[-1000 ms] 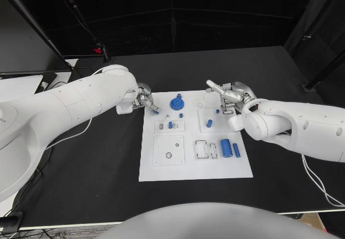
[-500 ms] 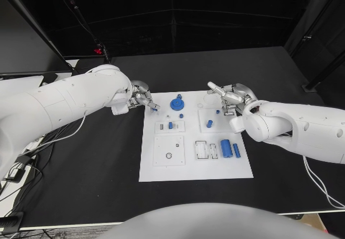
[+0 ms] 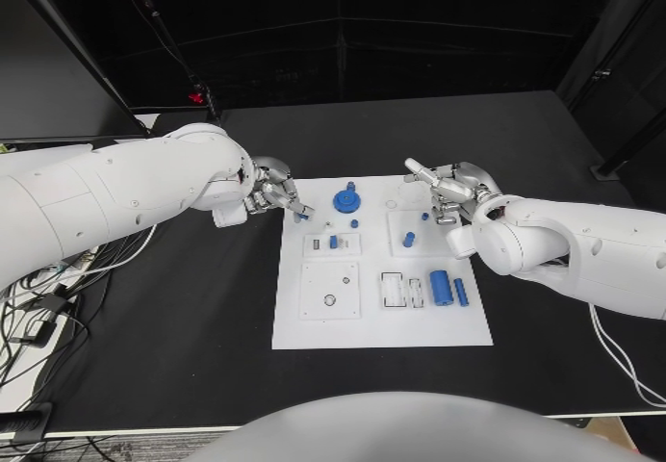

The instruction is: Assemble the parts on the task board

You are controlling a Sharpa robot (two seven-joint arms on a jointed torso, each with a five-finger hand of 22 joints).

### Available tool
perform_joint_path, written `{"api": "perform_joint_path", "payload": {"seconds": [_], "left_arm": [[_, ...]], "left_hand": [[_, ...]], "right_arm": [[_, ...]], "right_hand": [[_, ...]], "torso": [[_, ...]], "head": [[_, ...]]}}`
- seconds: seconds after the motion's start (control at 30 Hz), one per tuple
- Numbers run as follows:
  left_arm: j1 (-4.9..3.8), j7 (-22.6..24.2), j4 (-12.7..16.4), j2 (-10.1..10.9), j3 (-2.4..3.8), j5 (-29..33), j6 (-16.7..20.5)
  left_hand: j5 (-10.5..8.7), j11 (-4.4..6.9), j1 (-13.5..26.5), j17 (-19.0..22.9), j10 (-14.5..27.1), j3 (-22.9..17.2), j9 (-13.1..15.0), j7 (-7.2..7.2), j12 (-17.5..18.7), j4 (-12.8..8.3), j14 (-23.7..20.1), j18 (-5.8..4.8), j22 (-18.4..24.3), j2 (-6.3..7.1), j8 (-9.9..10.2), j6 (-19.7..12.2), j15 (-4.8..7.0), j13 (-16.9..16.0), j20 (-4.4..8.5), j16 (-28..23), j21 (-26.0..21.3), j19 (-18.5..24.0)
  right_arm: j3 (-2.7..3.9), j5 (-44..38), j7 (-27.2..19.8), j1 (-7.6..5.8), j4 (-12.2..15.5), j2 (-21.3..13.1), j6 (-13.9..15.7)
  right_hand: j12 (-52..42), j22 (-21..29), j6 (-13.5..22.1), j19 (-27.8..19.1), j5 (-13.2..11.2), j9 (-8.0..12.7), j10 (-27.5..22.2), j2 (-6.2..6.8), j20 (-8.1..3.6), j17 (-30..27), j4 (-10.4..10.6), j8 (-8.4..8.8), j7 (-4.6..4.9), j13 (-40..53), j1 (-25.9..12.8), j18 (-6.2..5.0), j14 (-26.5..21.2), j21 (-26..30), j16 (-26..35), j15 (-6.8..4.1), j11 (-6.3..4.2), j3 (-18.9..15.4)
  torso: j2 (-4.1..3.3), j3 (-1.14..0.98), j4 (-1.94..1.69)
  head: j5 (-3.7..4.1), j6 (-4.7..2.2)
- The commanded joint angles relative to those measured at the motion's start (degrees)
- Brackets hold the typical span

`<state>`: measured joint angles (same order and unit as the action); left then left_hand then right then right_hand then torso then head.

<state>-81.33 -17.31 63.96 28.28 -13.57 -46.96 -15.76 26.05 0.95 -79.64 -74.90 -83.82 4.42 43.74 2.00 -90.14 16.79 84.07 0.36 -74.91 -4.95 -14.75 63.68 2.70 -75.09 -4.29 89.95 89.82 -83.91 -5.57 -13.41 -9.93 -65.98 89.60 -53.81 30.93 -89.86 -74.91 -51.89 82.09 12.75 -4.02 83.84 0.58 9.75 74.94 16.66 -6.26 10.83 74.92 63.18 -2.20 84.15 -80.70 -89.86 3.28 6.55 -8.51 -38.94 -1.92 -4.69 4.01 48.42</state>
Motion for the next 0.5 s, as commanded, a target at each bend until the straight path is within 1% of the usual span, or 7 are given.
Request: {"api": "perform_joint_path", "payload": {"seconds": [0.03,0.07,0.23,0.4,0.5], "left_arm": [[-0.04,-5.80,2.10,0.58,0.04,1.32,0.75],[0.04,-6.81,2.99,0.81,0.03,1.33,1.00],[0.59,-9.04,4.90,1.07,0.03,1.36,1.38],[1.25,-9.39,5.30,0.79,0.03,1.32,1.69],[1.64,-9.27,5.15,0.36,0.03,0.90,2.06]], "left_hand": [[0.40,0.33,-8.74,-15.10,-6.18,-0.44,0.05,-0.14,0.14,-0.01,5.93,-0.36,-15.09,-8.07,0.26,0.47,0.39,-14.91,0.01,0.05,0.18,-6.09],[0.43,0.33,-8.73,-15.10,-6.18,-0.48,0.05,-0.14,0.14,-0.01,5.93,-0.36,-15.09,-8.07,0.27,0.48,0.39,-14.91,0.01,0.05,0.18,-6.09],[0.68,0.34,-8.70,-15.10,-6.18,-0.76,0.04,-0.15,0.14,-0.03,5.93,-0.36,-15.09,-8.03,0.34,0.49,0.40,-14.91,0.02,0.05,0.18,-6.09],[0.78,0.34,-8.69,-15.10,-6.18,-0.90,0.03,-0.15,0.14,-0.04,5.93,-0.36,-15.09,-8.00,0.39,0.47,0.41,-14.91,0.03,0.05,0.18,-6.09],[0.87,0.34,-8.70,-15.10,-6.18,-1.07,0.03,-0.15,0.14,-0.06,5.93,-0.36,-15.09,-7.98,0.44,0.45,0.42,-14.91,0.03,0.05,0.18,-6.09]], "right_arm": [[0.02,-0.09,-0.42,-0.06,0.07,0.03,-0.27],[0.02,-0.09,-0.45,-0.06,0.08,0.04,-0.25],[0.02,-0.09,-0.53,-0.06,0.08,0.10,-0.27],[0.02,-0.09,-0.60,-0.05,0.10,0.10,-0.24],[0.02,-0.08,-0.63,-0.05,0.13,0.09,-0.22]], "right_hand": [[-0.14,-11.25,0.03,-0.38,0.37,0.07,6.16,-0.48,0.16,15.06,0.05,-0.35,0.18,15.08,-0.07,-0.71,5.85,0.28,-0.14,0.38,0.37,-0.42],[-0.14,-11.25,0.03,-0.38,0.37,0.07,6.16,-0.48,0.16,15.06,0.05,-0.35,0.18,15.08,-0.07,-0.71,5.85,0.28,-0.14,0.38,0.37,-0.42],[-0.14,-11.25,0.03,-0.38,0.37,0.07,6.16,-0.48,0.16,15.06,0.05,-0.35,0.18,15.08,-0.07,-0.71,5.85,0.28,-0.14,0.38,0.37,-0.42],[-0.14,-11.23,0.03,-0.42,0.38,0.07,6.16,-0.53,0.16,15.06,0.05,-0.36,0.17,15.08,-0.08,-0.72,5.85,0.33,-0.14,0.37,0.37,-0.44],[-0.14,-11.23,0.03,-0.42,0.38,0.07,6.16,-0.53,0.16,15.06,0.05,-0.36,0.17,15.08,-0.08,-0.72,5.85,0.33,-0.14,0.37,0.37,-0.44]], "torso": [[0.00,0.03,0.00],[-0.02,0.04,0.04],[0.02,0.07,0.05],[-0.01,0.07,0.11],[-0.01,0.05,0.08]], "head": [[-0.17,0.00],[-0.24,0.01],[-0.25,0.16],[-0.16,0.11],[-0.12,0.13]]}}
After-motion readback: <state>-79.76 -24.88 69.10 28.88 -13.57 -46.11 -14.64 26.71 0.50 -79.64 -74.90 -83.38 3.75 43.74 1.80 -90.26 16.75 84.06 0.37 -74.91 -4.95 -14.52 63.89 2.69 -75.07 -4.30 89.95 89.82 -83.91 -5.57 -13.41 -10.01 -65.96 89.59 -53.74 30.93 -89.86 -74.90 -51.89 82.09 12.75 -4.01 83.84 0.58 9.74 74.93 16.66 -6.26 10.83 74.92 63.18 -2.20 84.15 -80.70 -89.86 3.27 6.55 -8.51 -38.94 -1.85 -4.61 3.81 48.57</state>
